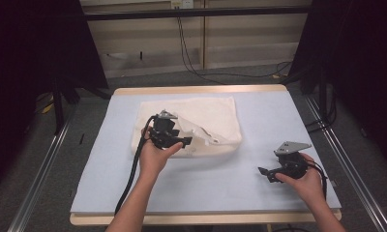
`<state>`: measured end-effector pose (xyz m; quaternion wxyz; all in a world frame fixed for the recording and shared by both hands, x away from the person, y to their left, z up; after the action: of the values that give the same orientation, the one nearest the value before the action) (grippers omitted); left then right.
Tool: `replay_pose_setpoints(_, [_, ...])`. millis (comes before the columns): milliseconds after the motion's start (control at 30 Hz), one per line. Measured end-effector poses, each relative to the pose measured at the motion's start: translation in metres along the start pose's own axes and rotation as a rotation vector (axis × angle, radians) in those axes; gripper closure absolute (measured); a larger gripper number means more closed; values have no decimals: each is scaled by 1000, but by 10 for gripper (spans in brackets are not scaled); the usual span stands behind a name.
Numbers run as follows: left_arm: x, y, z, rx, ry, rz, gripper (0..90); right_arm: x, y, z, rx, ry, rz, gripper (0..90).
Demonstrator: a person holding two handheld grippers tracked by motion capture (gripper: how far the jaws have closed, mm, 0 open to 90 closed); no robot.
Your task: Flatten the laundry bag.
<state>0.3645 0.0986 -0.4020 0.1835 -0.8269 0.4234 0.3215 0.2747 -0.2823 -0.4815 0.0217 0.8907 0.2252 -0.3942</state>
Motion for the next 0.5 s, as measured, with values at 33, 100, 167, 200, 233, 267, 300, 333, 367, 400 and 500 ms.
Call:
replay_pose_setpoints(33, [0,1,0,-8,5,-8,380,0,0,0,-1,1,-4,105])
replay_pose_setpoints(100, [-2,0,2,0,-2,-12,365,0,-1,0,0,-2,4,105])
replay_pose_setpoints(167, [-3,-1,3,10,-12,-6,362,1,-1,0,-8,-2,1,108])
replay_pose_setpoints(200, [-3,-1,3,6,-5,-11,362,1,-2,0,2,-8,0,108])
replay_pose_setpoints(233, [-2,-1,4,6,-13,-6,369,1,-2,0,2,-6,-1,108])
replay_pose_setpoints(267, [-2,-1,4,6,-13,-6,378,1,-2,0,2,-6,-1,108])
replay_pose_setpoints(300, [-1,-1,4,7,-10,-1,396,1,-2,0,3,-6,-1,109])
replay_pose_setpoints(333, [0,-1,4,0,-10,-2,396,1,-2,0,3,-6,-1,109])
replay_pose_setpoints(367, [1,-1,4,11,-12,1,431,0,-2,0,2,-6,-2,109])
replay_pose_setpoints(400, [3,0,3,-5,3,-1,460,0,-2,0,1,-4,0,109])
replay_pose_setpoints(500, [7,0,1,-7,14,18,620,0,-2,0,4,-4,-2,109])
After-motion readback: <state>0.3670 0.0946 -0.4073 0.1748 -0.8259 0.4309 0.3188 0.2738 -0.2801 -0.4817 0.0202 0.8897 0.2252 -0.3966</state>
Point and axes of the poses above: each handheld gripper's, and its own axes: x roughly forward along the jaws, z roughly out of its underside, y roughly to its right, the point moved 1 cm from there along x, roughly forward along the jaws, and after that the axes turned 15 degrees about x, right-handed, at the moved point
